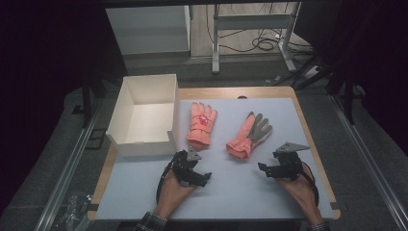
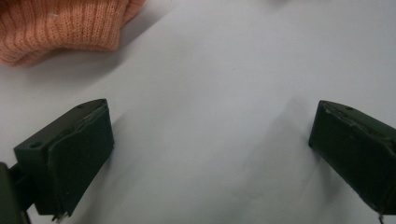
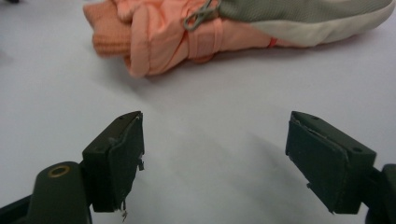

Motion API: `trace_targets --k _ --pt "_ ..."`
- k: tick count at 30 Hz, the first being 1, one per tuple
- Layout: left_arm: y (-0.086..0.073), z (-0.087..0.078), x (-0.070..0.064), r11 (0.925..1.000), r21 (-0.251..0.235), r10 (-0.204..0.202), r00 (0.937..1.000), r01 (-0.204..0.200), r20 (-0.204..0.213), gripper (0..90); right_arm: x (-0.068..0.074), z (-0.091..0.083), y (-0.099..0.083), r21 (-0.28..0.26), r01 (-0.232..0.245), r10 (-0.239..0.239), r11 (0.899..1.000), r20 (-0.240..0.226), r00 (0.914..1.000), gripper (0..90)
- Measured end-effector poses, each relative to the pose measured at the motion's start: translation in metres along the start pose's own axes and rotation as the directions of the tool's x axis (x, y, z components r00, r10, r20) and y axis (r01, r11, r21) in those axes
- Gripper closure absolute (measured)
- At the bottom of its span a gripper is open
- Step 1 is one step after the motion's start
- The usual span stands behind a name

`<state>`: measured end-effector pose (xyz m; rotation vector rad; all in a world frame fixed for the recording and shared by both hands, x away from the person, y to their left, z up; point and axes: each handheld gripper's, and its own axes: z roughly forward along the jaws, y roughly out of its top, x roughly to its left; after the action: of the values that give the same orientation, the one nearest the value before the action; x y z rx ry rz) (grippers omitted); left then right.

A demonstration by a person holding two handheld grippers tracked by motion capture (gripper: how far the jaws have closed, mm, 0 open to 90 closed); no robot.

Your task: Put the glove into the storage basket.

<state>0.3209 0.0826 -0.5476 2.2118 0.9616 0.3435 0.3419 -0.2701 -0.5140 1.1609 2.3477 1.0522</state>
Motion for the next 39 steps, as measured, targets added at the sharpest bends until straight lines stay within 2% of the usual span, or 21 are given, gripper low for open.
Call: trace_targets --k 8,19,27,33,39 --pt "0.0 0.0 0.0 1.0 0.0 -0.001 1.0 0.001 0.0 0.1 -0.005 -0.004 0.013 -0.012 -0.001 0.001 1.0 0.014 0.9999 24.0" --pt "0.0 0.0 0.0 1.0 -0.001 -0.001 1.0 0.001 -0.001 0.1 -0.01 -0.003 0.042 -0.038 -0.001 0.002 0.999 0.037 0.9993 35.7" --pt "0.0 0.0 0.0 1.0 -0.001 -0.002 1.0 0.002 -0.001 0.1 -0.014 0.009 0.064 -0.046 0.007 -0.004 0.999 0.054 0.9985 42.8" --pt "0.0 0.0 0.0 1.0 -0.001 -0.002 1.0 0.002 -0.001 0.1 -0.02 0.02 0.078 -0.049 -0.009 0.012 0.999 0.063 0.998 47.9" --pt "0.0 0.0 0.0 1.0 -0.002 -0.003 1.0 0.003 0.0 0.1 -0.025 0.036 0.09 -0.047 -0.037 0.041 0.998 0.074 0.9964 47.5"
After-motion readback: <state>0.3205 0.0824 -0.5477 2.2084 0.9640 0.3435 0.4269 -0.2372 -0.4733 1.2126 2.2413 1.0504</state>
